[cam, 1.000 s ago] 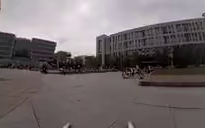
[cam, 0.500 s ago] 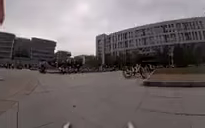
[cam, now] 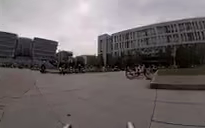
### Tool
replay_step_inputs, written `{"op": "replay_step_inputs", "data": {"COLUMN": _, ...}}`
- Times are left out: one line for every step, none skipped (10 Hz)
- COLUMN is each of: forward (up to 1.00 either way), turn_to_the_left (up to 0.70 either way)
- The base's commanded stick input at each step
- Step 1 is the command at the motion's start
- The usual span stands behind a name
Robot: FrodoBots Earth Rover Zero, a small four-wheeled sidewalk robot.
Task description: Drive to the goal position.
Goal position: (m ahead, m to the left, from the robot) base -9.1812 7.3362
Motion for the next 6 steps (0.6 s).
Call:
{"op": "replay_step_inputs", "data": {"forward": 0.7, "turn_to_the_left": 0.13}}
{"op": "replay_step_inputs", "data": {"forward": 0.7, "turn_to_the_left": 0.13}}
{"op": "replay_step_inputs", "data": {"forward": 0.7, "turn_to_the_left": 0.13}}
{"op": "replay_step_inputs", "data": {"forward": 0.7, "turn_to_the_left": 0.13}}
{"op": "replay_step_inputs", "data": {"forward": 0.7, "turn_to_the_left": 0.13}}
{"op": "replay_step_inputs", "data": {"forward": 0.7, "turn_to_the_left": 0.13}}
